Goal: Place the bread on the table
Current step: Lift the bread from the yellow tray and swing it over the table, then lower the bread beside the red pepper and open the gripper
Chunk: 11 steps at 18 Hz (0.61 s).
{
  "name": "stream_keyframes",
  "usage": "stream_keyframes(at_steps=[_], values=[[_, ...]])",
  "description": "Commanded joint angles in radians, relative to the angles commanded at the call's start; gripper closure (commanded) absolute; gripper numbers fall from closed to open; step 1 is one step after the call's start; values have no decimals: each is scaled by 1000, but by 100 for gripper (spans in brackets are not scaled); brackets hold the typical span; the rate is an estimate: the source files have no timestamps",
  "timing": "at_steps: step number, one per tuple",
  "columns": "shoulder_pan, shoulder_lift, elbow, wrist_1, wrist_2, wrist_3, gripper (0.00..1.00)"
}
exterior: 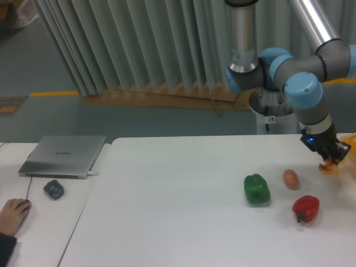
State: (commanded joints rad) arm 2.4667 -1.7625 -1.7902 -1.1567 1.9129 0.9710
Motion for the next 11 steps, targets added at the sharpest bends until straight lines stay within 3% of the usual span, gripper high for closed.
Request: stream_keyframes(at_steps=[5,11], values=[[-5,18,14,2,-46,23,0],[-8,40,-12,5,-48,49,0]])
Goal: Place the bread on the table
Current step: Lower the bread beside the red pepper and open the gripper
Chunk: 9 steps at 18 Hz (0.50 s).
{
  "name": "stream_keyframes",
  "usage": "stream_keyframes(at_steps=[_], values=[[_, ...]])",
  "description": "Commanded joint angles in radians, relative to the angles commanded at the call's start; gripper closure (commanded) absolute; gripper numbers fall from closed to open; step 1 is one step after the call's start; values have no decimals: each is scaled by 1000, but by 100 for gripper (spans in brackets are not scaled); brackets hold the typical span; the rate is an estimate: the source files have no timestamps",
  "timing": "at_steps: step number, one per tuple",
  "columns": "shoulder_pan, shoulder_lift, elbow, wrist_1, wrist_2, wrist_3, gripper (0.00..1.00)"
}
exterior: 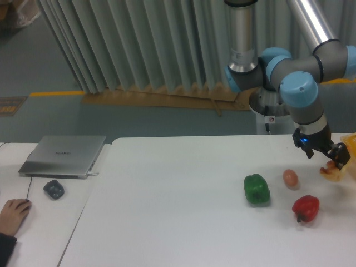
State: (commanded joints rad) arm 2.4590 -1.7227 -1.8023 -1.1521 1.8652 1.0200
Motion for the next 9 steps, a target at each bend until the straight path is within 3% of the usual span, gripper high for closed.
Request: stream_keyframes(at_steps=[3,9], values=[[-6,-2,-23,78,6,-6,0],[5,-5,-9,81,5,0,0]])
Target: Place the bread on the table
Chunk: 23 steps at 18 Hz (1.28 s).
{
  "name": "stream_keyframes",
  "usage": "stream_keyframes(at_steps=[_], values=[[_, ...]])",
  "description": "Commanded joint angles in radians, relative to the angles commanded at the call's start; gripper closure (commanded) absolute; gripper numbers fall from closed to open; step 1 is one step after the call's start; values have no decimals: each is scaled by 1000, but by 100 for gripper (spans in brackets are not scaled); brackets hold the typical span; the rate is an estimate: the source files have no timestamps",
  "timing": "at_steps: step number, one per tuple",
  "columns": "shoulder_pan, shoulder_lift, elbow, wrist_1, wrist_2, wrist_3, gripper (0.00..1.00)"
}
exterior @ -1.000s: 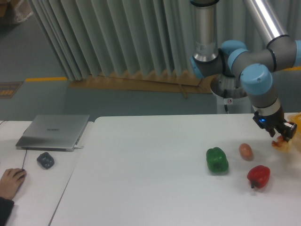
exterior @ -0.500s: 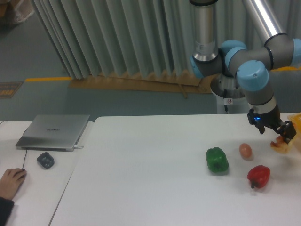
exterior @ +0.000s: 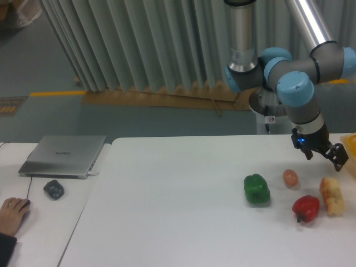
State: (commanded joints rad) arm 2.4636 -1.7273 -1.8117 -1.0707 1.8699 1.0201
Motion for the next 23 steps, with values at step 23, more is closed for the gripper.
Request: stream_keyframes(at_steps=[23], values=[[321,-67,279,-239,-227,830,0]])
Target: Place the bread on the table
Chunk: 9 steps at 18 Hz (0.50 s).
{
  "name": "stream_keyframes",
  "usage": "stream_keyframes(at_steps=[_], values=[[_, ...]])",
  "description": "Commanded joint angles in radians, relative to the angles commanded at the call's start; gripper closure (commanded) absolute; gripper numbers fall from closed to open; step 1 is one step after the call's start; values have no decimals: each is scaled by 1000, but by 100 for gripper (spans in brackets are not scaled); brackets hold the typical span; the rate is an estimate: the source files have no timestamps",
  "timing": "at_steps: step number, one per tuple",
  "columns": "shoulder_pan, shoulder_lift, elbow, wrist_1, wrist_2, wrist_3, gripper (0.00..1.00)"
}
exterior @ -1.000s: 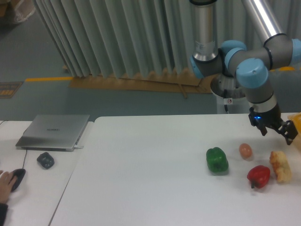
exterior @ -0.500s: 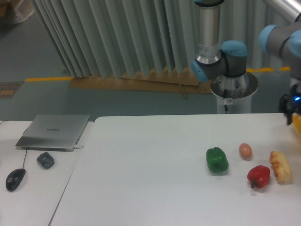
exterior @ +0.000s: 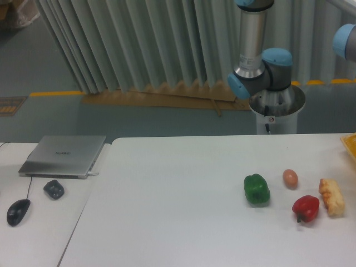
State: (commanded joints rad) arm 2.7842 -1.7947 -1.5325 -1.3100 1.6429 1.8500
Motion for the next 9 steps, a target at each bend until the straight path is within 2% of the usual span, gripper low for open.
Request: stream_keyframes(at_steps=[9], values=[[2,-8,3,0,-25,-14,0]])
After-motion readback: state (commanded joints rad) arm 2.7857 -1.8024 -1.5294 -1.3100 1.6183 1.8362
